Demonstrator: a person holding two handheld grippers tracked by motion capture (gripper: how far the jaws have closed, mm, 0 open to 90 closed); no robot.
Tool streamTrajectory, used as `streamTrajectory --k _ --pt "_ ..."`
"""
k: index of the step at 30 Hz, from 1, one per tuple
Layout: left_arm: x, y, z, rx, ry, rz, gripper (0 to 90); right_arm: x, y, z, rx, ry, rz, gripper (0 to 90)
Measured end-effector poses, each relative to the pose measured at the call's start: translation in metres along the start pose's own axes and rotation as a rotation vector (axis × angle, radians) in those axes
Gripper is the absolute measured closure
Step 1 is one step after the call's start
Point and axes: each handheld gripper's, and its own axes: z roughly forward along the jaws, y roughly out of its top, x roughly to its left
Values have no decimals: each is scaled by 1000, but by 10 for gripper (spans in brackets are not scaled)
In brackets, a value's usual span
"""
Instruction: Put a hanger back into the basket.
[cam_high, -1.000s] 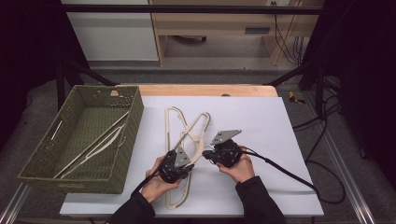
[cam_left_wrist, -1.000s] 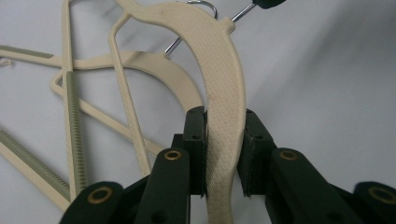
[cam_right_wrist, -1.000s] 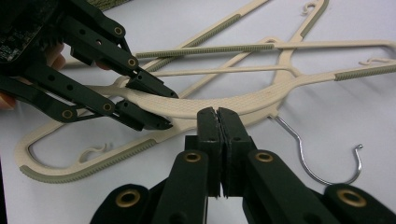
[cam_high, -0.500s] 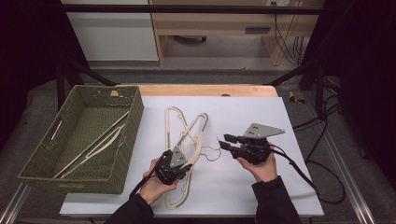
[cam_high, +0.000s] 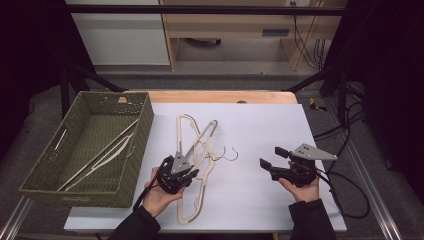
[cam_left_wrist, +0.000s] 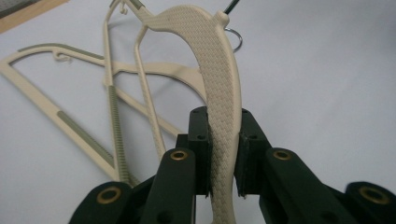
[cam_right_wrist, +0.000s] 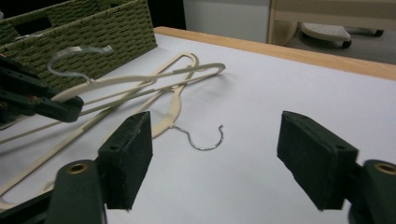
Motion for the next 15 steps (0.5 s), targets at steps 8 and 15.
streamTrajectory --k 8,15 --pt "19 2 -16 -25 82 -49 825 -4 -8 -3 7 -34 19 145" --pt "30 1 -26 -56 125 -95 853 -5 -10 -1 27 -39 11 115"
